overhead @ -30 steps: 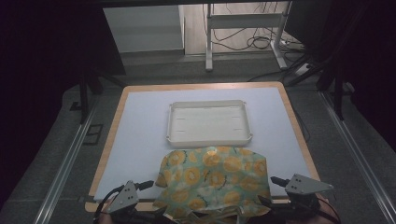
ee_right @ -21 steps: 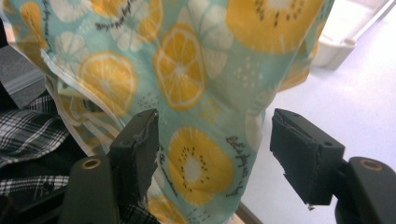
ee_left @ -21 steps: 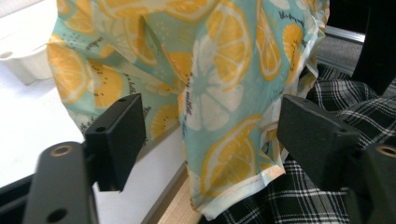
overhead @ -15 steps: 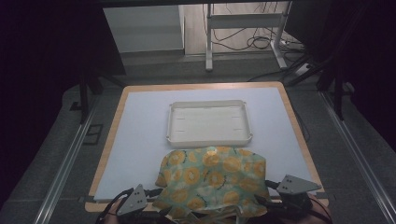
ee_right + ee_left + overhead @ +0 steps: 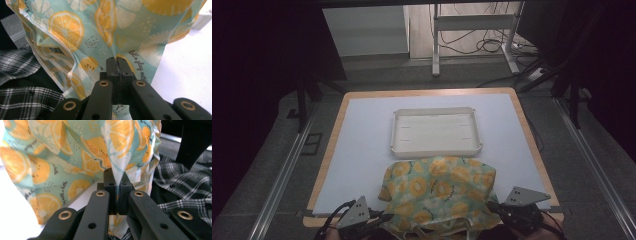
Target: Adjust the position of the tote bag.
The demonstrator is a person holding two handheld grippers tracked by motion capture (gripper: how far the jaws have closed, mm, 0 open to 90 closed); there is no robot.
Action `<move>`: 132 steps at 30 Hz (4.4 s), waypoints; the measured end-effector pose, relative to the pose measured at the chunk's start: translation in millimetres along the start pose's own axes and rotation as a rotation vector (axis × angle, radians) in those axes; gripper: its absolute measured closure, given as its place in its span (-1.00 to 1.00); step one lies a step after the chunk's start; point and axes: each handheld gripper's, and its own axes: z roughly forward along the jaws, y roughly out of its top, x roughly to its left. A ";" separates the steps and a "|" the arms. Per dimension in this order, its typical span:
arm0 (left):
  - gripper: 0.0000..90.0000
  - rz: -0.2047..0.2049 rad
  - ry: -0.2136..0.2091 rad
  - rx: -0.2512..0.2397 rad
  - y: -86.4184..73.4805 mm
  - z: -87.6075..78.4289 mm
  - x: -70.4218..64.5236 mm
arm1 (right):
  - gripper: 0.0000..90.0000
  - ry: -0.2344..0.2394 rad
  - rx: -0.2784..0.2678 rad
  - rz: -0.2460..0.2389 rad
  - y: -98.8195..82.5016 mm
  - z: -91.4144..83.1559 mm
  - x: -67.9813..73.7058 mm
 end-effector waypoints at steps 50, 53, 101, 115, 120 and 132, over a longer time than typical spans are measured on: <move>0.97 -0.036 0.066 -0.224 77.7 -32.9 50.9 | 0.98 0.014 -0.235 -0.019 77.2 -40.9 -32.5; 0.97 -0.034 0.076 -0.229 84.7 -33.6 56.1 | 0.98 0.006 -0.242 -0.024 83.8 -40.0 -35.1; 0.98 -0.176 0.172 -0.175 94.8 20.5 119.6 | 0.61 -0.008 -0.172 0.029 102.5 11.0 -81.1; 0.97 -0.173 0.170 -0.178 95.8 20.0 118.0 | 0.58 0.117 -0.151 -0.055 79.7 6.8 -33.0; 0.97 -0.176 0.171 -0.180 95.7 19.3 118.6 | 0.60 0.196 -0.145 -0.091 73.7 19.4 -9.8; 0.97 -0.177 0.170 -0.182 95.5 19.1 119.8 | 0.47 0.272 -0.076 -0.173 68.5 61.6 16.2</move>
